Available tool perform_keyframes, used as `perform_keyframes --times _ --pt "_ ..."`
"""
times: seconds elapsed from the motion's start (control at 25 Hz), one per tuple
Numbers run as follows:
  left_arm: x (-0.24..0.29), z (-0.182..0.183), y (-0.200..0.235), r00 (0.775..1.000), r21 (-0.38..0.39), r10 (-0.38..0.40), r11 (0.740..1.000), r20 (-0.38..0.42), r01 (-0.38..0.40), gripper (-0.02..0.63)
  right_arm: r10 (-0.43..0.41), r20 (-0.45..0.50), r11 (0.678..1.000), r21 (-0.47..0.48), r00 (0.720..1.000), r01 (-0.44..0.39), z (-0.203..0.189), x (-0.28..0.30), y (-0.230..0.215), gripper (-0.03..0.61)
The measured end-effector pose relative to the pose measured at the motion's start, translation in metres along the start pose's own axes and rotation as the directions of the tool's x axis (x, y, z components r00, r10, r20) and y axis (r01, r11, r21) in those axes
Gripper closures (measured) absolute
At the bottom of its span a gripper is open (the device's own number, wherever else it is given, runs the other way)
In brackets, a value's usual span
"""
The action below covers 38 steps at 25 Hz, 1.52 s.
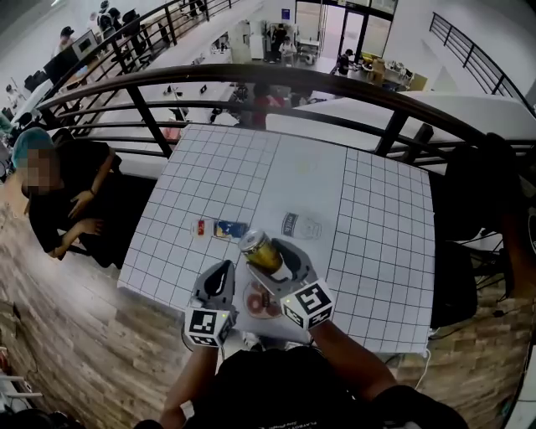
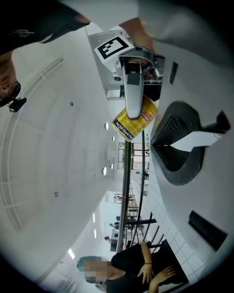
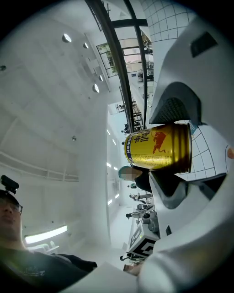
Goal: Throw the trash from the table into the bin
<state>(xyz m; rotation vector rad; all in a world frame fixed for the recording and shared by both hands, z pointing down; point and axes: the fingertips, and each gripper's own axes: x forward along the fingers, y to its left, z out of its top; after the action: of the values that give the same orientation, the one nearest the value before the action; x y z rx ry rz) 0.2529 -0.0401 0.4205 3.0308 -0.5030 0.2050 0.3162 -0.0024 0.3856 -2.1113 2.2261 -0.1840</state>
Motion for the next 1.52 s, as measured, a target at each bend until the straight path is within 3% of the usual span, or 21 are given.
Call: perform_keyframes --times 0.36,0.68,1.04,1.24,1.52 --pt "-0.020 0.005 -0.023 0.998 0.018 0.062 0.998 0.006 -0.062 0.591 0.051 0.014 0.999 -0.006 0.999 -0.051 0.004 -0.033 0.012 0.255" --pt "-0.068 -0.005 -0.017 0.982 0.015 0.189 0.982 -0.006 -0.189 0.591 0.162 0.018 0.987 -0.003 0.987 -0.162 -0.001 -0.039 0.049 0.255" --pt "-0.121 -0.017 0.016 0.944 -0.009 0.328 0.944 -0.023 -0.329 0.591 0.306 -0.001 0.952 0.001 0.952 -0.306 -0.010 -0.010 0.104 0.255" --pt "-0.163 -0.022 0.044 0.927 -0.016 0.376 0.926 -0.015 -0.376 0.591 0.339 -0.016 0.941 0.001 0.941 -0.339 -0.019 0.009 0.147 0.255" --pt "-0.233 -0.036 0.081 0.883 -0.070 0.469 0.881 -0.019 -0.469 0.591 0.410 -0.067 0.912 -0.001 0.910 -0.411 -0.037 0.029 0.217 0.255"
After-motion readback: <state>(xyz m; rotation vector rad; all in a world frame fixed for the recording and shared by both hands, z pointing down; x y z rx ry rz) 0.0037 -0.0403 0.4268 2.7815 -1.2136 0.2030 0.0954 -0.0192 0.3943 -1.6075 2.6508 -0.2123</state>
